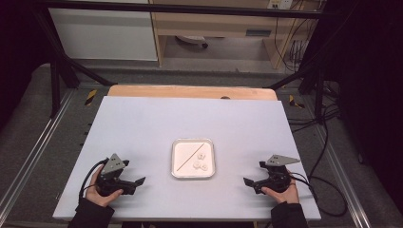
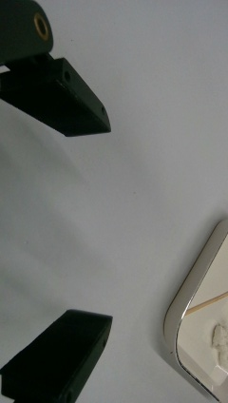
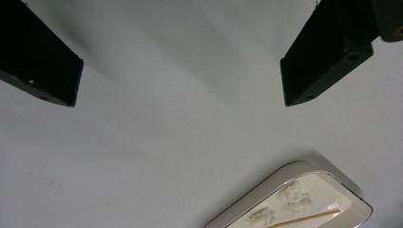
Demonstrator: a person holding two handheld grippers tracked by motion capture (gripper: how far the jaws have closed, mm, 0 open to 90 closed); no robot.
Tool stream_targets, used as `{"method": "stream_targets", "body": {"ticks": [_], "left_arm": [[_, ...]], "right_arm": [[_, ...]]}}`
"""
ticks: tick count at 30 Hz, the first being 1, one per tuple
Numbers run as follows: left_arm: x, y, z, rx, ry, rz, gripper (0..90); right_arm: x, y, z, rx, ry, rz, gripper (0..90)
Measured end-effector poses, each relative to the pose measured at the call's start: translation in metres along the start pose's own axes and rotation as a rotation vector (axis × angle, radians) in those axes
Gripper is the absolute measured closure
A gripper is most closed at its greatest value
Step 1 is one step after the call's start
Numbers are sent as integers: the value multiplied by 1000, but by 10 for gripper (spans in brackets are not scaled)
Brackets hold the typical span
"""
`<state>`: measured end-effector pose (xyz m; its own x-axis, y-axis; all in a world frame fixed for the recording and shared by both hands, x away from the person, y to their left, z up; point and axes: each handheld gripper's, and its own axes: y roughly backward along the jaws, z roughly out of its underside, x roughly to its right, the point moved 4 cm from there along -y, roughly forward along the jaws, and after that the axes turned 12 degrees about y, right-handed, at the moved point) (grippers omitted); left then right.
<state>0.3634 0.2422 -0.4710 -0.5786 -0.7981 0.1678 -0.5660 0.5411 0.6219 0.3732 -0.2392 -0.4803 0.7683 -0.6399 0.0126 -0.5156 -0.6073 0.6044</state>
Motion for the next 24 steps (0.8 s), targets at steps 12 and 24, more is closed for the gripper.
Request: {"method": "stream_targets", "body": {"ticks": [12,24], "left_arm": [[3,-1,-4,-2,-7,4,83],[9,-2,-9,0,-14,14,82]], "right_arm": [[0,-1,0,-2,0,2,10],[-1,-1,1,-9,-3,1,11]]}}
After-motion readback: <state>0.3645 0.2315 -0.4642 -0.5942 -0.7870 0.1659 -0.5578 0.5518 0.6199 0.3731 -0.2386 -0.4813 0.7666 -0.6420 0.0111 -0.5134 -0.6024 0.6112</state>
